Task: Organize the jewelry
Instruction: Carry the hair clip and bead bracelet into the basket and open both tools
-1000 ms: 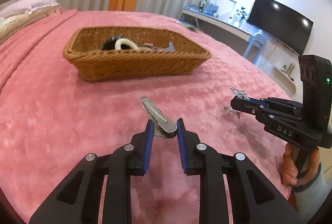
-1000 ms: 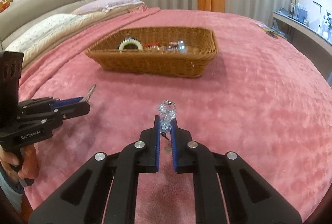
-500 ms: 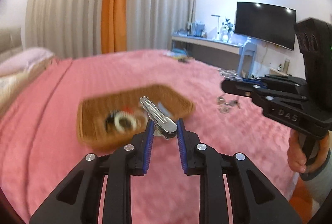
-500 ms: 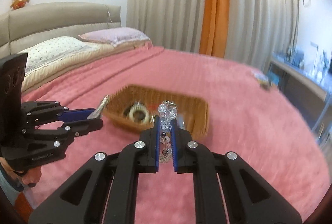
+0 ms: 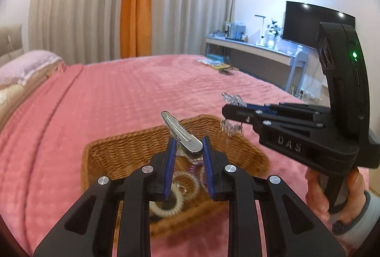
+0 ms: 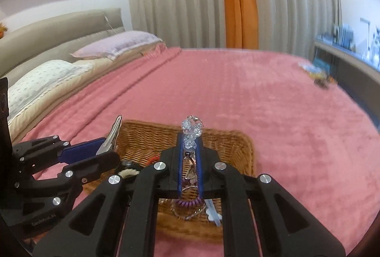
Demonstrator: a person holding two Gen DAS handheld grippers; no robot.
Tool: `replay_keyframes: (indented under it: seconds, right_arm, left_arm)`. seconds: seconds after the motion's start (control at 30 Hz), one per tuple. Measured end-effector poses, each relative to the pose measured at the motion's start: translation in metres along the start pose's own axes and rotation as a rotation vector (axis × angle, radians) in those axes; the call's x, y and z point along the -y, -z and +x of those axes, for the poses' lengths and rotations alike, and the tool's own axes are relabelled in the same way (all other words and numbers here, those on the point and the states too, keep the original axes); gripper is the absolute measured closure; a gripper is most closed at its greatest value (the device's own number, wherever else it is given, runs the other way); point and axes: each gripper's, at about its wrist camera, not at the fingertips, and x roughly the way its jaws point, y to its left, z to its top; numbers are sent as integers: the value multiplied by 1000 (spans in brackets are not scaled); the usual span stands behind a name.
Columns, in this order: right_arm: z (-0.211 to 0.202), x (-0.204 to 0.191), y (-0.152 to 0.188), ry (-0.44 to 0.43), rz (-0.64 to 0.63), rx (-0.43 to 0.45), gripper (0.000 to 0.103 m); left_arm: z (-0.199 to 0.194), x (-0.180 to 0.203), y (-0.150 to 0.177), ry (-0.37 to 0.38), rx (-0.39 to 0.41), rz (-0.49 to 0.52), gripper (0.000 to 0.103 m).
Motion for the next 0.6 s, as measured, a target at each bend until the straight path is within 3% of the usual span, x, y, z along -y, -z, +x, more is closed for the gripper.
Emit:
replay_keyframes:
  seconds: [0.23,0.47,0.5,0.6]
  right_arm:
    - [70,20,13,-31,59,-162,95]
    - [83,23,24,-51,80,-215,94]
    - [82,23,24,-57,85,-219,86]
    - [75,26,24,-61,103,-205,50]
  left_arm:
    - [50,-19,11,-32,-72,-33,82]
    - [55,-21,16,-28,-99,-29,81]
    - [52,-21,16,-27,-94,-31,81]
    - [41,-21,14,-22,-68,-35,70]
